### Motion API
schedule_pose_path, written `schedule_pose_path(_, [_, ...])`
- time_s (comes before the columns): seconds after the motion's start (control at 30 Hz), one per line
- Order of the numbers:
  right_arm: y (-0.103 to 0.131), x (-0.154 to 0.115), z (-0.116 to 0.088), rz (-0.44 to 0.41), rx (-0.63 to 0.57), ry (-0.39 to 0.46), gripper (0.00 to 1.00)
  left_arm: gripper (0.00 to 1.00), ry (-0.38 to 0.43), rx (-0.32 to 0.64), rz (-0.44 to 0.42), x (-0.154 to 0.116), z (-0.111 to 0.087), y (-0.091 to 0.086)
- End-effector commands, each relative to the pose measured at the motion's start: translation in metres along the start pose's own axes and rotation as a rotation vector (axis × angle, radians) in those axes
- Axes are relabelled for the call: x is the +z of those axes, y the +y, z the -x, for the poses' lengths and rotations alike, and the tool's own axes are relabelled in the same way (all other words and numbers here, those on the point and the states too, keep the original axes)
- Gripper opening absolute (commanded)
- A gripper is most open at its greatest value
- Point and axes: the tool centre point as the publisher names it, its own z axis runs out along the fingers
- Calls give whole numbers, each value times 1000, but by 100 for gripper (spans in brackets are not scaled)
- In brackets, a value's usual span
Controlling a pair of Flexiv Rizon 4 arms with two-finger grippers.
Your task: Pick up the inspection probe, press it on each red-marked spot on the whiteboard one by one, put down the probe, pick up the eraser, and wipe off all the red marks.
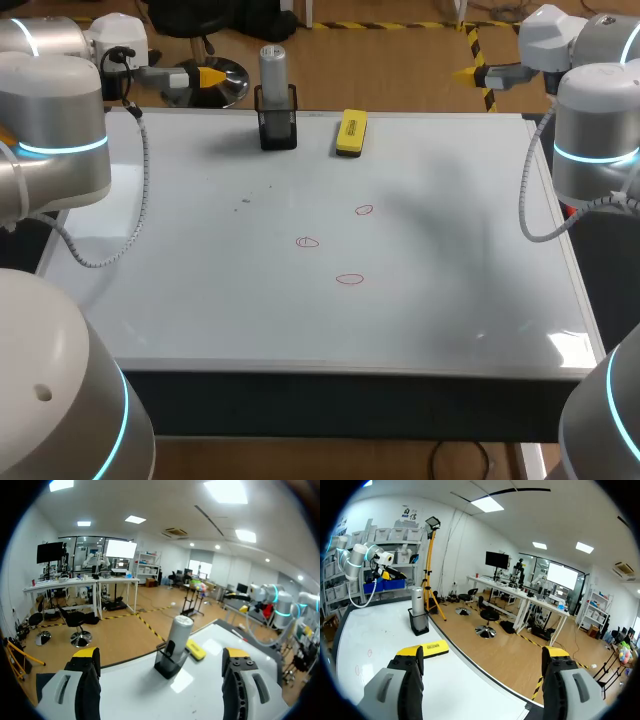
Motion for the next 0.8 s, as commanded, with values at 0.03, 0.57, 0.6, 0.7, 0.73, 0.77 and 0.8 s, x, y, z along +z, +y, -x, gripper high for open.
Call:
schedule_pose_path(0.03, [0,0,0,-2,0,1,100,100,1,-1,1,0,0,0])
schedule_pose_path(0.57, [0,0,0,-2,0,1,100,100,154,78,-8,21,-10,7])
schedule_pose_path(0.6, [0,0,0,-2,0,1,100,100,171,95,-9,23,-11,7])
schedule_pose_path(0.7, [0,0,0,-2,0,1,100,100,242,154,-21,31,-18,8])
schedule_pose_path(0.73, [0,0,0,-2,0,1,100,100,265,176,-28,33,-20,8])
schedule_pose_path(0.77, [0,0,0,-2,0,1,100,100,279,191,-35,35,-22,8])
schedule_pose_path(0.8, [0,0,0,-2,0,1,100,100,300,207,-40,38,-25,7])
